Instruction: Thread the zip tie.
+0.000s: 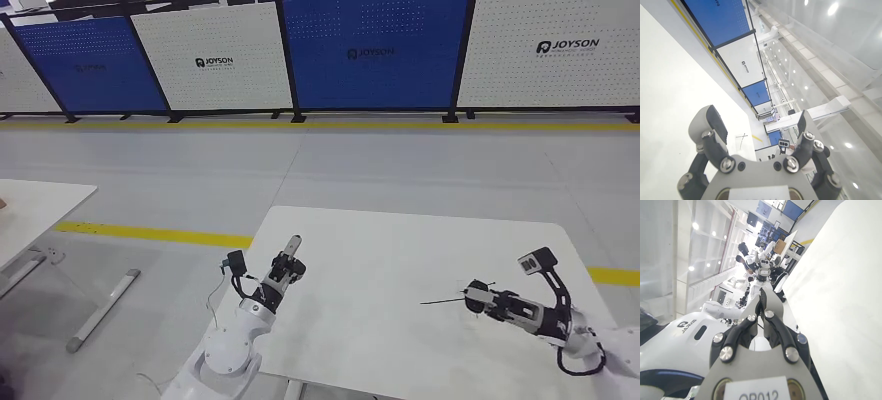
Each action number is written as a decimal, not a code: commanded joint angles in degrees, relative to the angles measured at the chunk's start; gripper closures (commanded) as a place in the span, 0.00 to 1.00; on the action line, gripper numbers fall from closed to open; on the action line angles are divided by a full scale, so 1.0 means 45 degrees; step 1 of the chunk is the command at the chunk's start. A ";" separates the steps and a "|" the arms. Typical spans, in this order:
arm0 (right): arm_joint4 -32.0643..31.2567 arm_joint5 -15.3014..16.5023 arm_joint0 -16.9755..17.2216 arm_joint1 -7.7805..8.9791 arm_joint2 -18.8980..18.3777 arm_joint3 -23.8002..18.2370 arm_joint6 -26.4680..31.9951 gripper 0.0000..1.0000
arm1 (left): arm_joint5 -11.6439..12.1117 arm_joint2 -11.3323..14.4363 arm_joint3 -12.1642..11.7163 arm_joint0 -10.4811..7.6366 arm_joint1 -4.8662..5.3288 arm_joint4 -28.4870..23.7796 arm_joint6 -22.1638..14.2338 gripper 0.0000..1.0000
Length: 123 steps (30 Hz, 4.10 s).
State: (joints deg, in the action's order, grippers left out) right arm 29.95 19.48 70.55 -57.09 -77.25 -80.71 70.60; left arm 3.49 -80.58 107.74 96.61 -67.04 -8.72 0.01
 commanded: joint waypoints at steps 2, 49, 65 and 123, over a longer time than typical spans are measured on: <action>0.0147 -0.0001 0.0003 0.0008 -0.0019 0.0001 0.0016 1.00 | 0.0000 0.0000 0.0000 0.0000 0.0000 0.0000 0.0000 0.00; -0.0594 -0.0001 -0.0198 -0.0682 0.1367 0.0573 -0.3295 1.00 | 0.1290 0.2646 -0.1618 -0.1802 0.0104 0.0767 -0.6689 0.00; -0.1531 -0.0001 -0.0292 -0.1267 0.2772 0.0550 -0.6349 1.00 | 0.0471 0.3994 -0.3002 -0.3039 -0.0330 -0.1997 -0.5392 0.00; -0.2257 -0.0595 0.0044 -0.1613 0.3253 0.0165 -0.7330 1.00 | 0.2800 0.5749 -0.5175 -0.4644 -0.1174 -0.3197 -0.2432 0.00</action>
State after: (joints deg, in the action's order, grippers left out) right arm 19.83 16.78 70.75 -64.35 -62.62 -79.96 37.63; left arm 17.22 -54.74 84.44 75.73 -72.33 -23.06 -10.84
